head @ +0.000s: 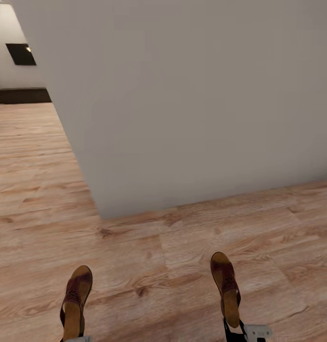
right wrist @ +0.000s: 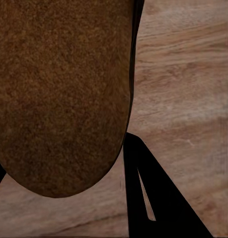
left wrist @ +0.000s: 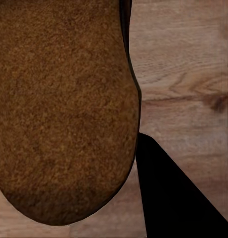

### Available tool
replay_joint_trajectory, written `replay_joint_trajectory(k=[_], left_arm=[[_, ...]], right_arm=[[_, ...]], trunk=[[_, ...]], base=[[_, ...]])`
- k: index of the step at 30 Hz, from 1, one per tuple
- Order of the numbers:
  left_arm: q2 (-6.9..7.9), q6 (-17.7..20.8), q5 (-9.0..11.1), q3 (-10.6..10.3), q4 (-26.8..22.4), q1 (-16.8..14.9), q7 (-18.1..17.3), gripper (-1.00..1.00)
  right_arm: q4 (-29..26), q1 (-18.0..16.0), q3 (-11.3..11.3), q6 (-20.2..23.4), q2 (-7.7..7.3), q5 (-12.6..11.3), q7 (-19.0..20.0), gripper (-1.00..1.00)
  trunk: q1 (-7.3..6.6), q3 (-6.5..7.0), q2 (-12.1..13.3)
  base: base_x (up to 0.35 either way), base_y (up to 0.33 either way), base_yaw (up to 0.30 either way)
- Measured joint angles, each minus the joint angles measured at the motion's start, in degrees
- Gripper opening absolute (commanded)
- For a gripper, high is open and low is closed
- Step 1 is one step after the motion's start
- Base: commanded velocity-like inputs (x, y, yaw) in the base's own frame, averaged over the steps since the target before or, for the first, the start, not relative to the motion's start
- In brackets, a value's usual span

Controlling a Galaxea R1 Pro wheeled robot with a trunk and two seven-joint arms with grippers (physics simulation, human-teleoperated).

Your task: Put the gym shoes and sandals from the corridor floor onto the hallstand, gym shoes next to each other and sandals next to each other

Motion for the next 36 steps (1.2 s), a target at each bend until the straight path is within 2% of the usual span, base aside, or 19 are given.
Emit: replay_joint_trajectory(k=[36], left_arm=[[0.00, 0.0, 0.0, 0.0, 0.0, 0.0, 0.0, -1.00]], right_arm=[[0.0, 0.0, 0.0, 0.0, -0.02, 0.0, 0.0, -1.00]], trunk=[[0.00, 0.00, 0.0]], base=[[0.000, 0.000, -0.300]])
